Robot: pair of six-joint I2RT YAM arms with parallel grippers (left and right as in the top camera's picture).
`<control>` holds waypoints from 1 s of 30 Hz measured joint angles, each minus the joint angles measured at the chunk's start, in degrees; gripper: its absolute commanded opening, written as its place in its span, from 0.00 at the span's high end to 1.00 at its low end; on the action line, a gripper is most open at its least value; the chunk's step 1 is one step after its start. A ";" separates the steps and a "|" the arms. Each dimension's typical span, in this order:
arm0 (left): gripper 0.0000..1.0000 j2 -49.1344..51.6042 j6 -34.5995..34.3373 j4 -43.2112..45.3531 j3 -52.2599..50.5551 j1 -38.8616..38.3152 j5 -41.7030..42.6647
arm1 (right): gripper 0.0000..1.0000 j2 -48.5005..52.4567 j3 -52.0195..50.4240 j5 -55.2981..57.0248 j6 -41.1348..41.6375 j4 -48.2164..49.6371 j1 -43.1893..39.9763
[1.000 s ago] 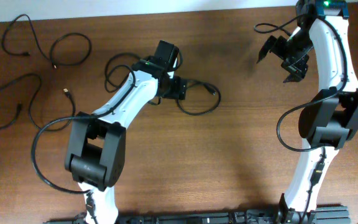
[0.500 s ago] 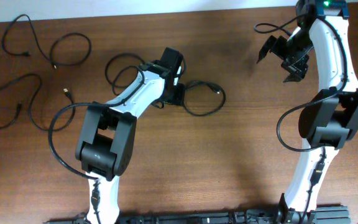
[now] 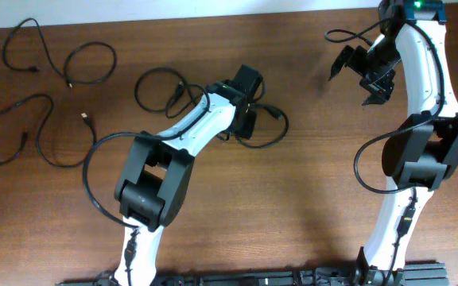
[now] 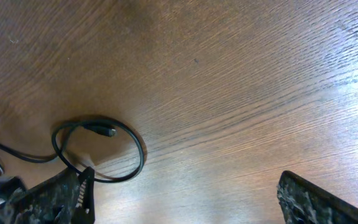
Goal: Untangle cables
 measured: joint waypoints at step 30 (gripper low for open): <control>1.00 -44.41 -14.69 -25.64 1.22 12.55 -10.51 | 0.02 0.00 0.00 0.00 0.00 0.02 0.00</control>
